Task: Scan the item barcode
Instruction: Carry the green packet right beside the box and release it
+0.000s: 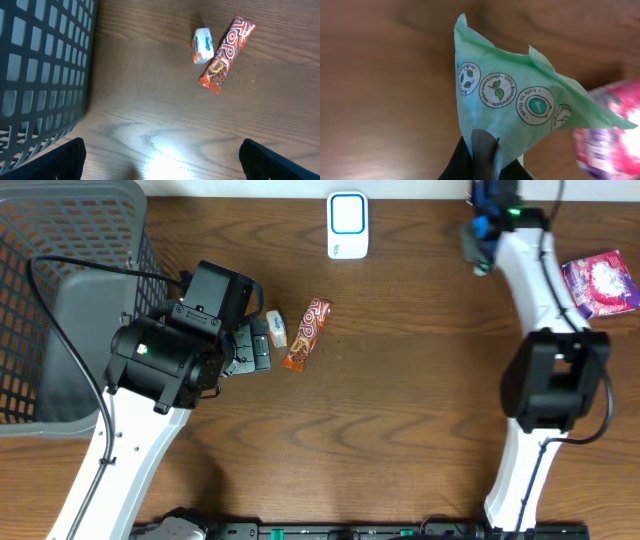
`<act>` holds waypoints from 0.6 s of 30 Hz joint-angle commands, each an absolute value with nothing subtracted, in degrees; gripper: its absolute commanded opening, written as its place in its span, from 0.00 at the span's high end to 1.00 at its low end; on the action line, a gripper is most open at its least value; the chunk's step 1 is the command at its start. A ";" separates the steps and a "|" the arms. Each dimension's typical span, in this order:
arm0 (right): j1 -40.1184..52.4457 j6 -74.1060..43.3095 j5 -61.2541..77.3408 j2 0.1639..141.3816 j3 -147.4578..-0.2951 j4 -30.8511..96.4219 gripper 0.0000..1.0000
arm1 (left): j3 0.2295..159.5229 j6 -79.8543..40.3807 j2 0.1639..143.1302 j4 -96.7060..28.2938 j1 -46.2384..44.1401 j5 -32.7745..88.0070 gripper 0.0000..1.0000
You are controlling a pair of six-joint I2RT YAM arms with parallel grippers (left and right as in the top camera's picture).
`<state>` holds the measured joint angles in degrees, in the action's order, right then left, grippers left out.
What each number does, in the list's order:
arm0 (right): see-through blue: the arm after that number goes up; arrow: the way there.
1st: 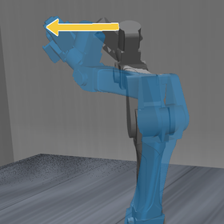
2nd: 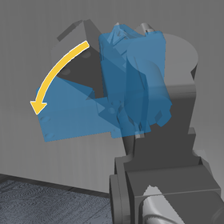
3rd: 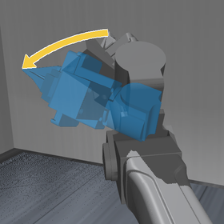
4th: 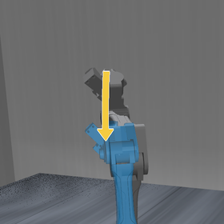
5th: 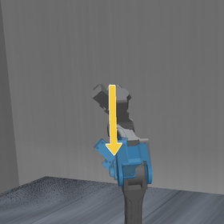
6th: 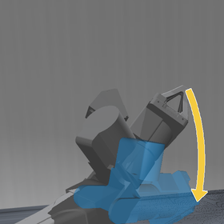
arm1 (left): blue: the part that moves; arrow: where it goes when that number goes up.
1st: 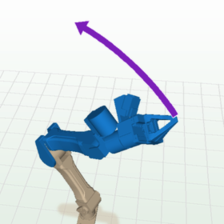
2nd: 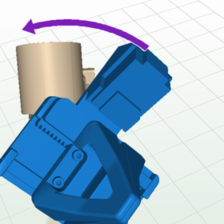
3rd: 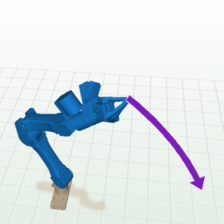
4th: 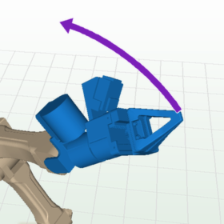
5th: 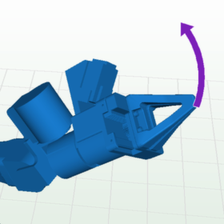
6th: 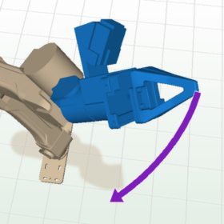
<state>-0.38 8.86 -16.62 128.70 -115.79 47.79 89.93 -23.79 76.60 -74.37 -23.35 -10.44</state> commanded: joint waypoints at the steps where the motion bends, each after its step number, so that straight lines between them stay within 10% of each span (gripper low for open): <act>1: -5.37 17.98 -17.67 127.74 -113.34 47.59 0.99 | 90.24 -23.92 76.40 -74.39 -23.18 -10.55 0.02; 3: -8.32 15.81 -17.41 127.74 -112.29 46.76 0.93 | 90.24 -23.92 76.40 -74.39 -23.18 -10.55 0.02; 5: -11.66 12.36 -16.91 127.74 -111.72 46.28 0.42 | 90.24 -23.92 76.40 -74.39 -23.18 -10.55 0.02; 9: -13.91 11.00 -12.51 127.48 -111.74 46.50 0.05 | 90.24 -23.90 76.40 -74.37 -23.18 -10.55 0.02; 18: -7.86 1.80 6.13 124.66 -112.03 47.27 0.01 | 90.24 -23.90 76.40 -74.37 -23.18 -10.55 0.02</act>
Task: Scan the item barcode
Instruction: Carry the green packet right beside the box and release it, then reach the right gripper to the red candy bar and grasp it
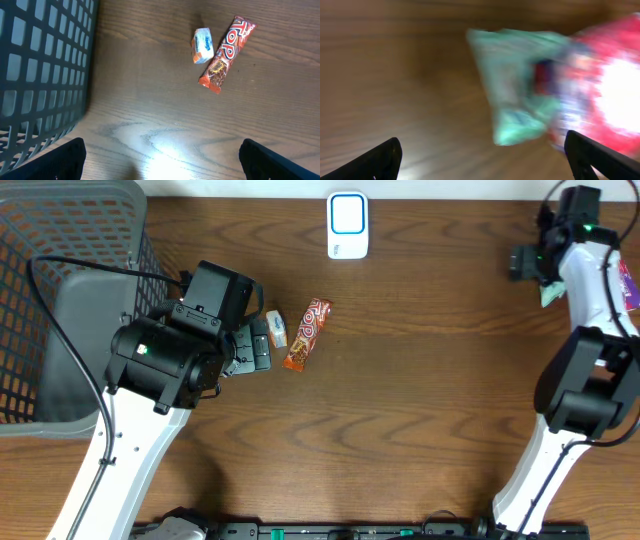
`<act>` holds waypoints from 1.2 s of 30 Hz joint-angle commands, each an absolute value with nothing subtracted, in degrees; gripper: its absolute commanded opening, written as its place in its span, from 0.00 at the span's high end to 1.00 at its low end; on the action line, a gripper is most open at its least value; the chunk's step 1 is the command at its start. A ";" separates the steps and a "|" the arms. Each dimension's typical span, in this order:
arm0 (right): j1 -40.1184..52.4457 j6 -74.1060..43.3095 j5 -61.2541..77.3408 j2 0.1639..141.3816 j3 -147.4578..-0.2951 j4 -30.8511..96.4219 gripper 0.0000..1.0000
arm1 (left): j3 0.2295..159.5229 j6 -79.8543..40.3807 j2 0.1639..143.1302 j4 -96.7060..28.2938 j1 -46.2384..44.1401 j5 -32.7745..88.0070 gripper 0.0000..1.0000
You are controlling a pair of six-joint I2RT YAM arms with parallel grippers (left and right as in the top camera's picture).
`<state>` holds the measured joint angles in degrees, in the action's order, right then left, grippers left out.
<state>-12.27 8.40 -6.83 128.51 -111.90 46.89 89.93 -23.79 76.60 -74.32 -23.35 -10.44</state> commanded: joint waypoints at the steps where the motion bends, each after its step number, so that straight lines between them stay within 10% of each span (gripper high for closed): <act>1: -6.85 -0.86 8.34 124.38 -112.03 47.42 0.01 | 90.24 -23.90 76.40 -74.37 -23.18 -10.55 0.02; 4: -1.54 -14.11 20.64 124.60 -111.68 48.05 0.20 | 90.24 -23.90 76.40 -74.37 -23.18 -10.55 0.02; 12: 13.85 -26.59 19.29 125.16 -104.71 43.99 0.02 | 90.24 -23.90 76.40 -74.37 -23.18 -10.55 0.02; 36: 33.56 -55.53 7.35 125.82 -90.91 30.48 0.18 | 90.24 -23.92 76.40 -74.39 -23.18 -10.55 0.02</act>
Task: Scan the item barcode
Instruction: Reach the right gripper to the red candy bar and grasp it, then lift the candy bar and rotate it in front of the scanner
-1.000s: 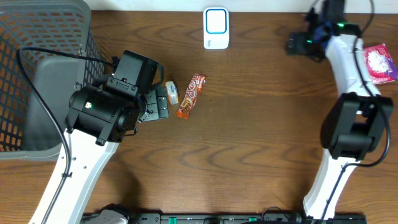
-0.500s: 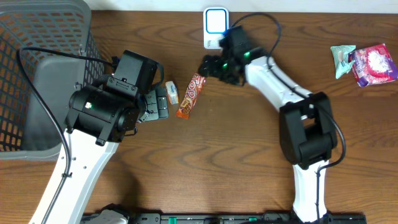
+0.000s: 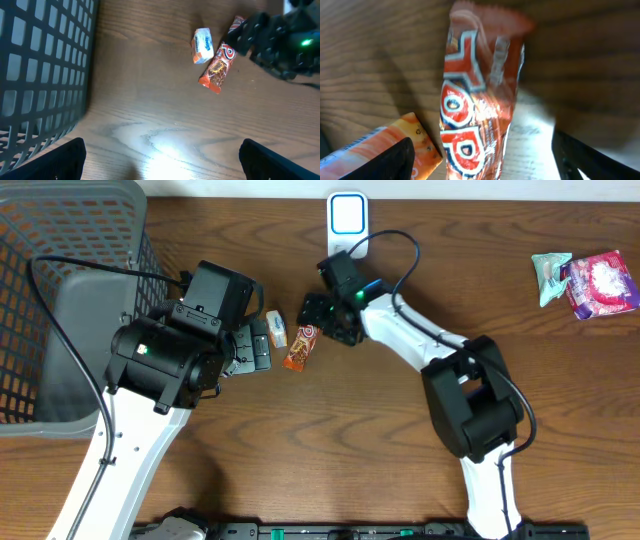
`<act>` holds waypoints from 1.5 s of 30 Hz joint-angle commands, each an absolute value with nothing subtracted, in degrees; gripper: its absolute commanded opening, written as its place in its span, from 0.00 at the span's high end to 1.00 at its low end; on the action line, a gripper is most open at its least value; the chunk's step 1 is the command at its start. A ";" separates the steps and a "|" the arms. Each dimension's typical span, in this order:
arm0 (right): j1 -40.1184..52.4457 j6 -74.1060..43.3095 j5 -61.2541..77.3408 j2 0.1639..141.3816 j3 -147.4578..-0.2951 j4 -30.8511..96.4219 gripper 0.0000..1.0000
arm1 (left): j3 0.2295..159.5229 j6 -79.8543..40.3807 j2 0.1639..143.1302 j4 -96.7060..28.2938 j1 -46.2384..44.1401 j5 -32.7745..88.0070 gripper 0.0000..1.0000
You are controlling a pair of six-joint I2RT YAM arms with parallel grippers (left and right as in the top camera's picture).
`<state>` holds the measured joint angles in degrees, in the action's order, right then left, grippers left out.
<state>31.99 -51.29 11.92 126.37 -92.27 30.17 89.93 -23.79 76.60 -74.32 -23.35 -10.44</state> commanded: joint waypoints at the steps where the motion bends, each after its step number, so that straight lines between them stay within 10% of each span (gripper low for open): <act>1: 33.95 -56.23 6.00 125.82 -90.54 30.46 0.19 | 90.24 -23.90 76.40 -74.37 -23.18 -10.55 0.02; 9: 34.06 -59.53 1.21 126.41 -85.21 28.01 0.47 | 90.24 -23.92 76.40 -74.37 -23.18 -10.55 0.02; 37: 36.80 -55.35 3.88 129.08 -87.35 25.58 0.40 | 90.24 -23.90 76.40 -74.39 -23.18 -10.55 0.02; 45: 36.93 -53.78 -1.65 130.30 -87.57 29.08 0.94 | 90.24 -23.92 76.40 -74.37 -23.18 -10.55 0.02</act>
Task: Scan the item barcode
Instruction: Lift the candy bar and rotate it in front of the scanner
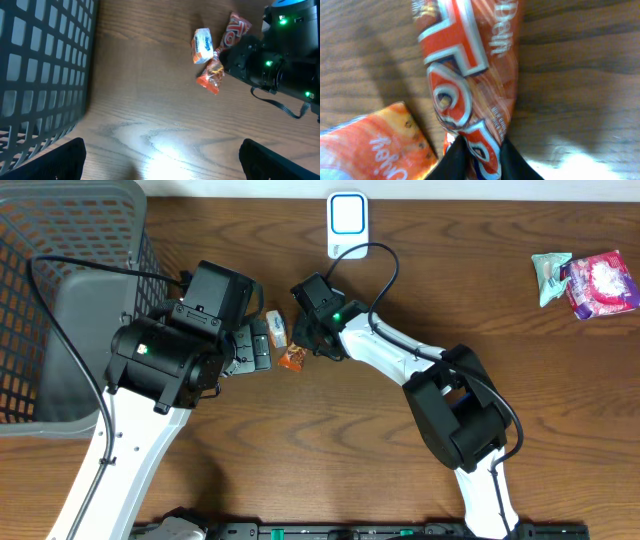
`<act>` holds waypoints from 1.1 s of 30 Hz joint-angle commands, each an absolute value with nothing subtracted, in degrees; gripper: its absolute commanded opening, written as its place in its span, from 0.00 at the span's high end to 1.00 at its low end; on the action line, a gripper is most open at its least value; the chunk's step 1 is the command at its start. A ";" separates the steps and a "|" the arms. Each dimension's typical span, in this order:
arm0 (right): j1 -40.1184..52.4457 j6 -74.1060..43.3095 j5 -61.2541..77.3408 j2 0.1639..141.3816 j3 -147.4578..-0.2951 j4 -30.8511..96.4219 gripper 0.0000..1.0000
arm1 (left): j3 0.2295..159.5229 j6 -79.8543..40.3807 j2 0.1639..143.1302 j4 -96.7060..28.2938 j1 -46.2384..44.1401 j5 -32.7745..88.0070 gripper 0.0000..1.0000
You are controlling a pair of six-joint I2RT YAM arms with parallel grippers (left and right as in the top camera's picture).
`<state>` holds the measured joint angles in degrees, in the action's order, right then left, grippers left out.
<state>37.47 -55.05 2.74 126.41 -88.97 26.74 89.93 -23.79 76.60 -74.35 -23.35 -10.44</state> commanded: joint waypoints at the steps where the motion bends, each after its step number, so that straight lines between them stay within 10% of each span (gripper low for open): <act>1: 36.53 -52.95 -1.85 130.28 -87.81 29.71 0.99 | 90.24 -23.90 76.40 -74.37 -23.18 -10.55 0.02; 11: 28.14 -36.51 5.10 121.78 -89.58 34.33 0.99 | 90.24 -23.90 76.40 -74.39 -23.18 -10.55 0.02; 19: 18.00 -8.80 39.07 112.99 -89.58 35.73 0.99 | 90.24 -23.92 76.40 -74.39 -23.18 -10.55 0.02; 33: 7.99 -13.43 72.60 112.20 -89.56 39.68 0.98 | 90.24 -23.92 76.40 -74.39 -23.18 -10.55 0.02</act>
<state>8.54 -11.22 65.52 112.14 -89.49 39.62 89.93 -23.79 76.60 -74.32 -23.35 -10.44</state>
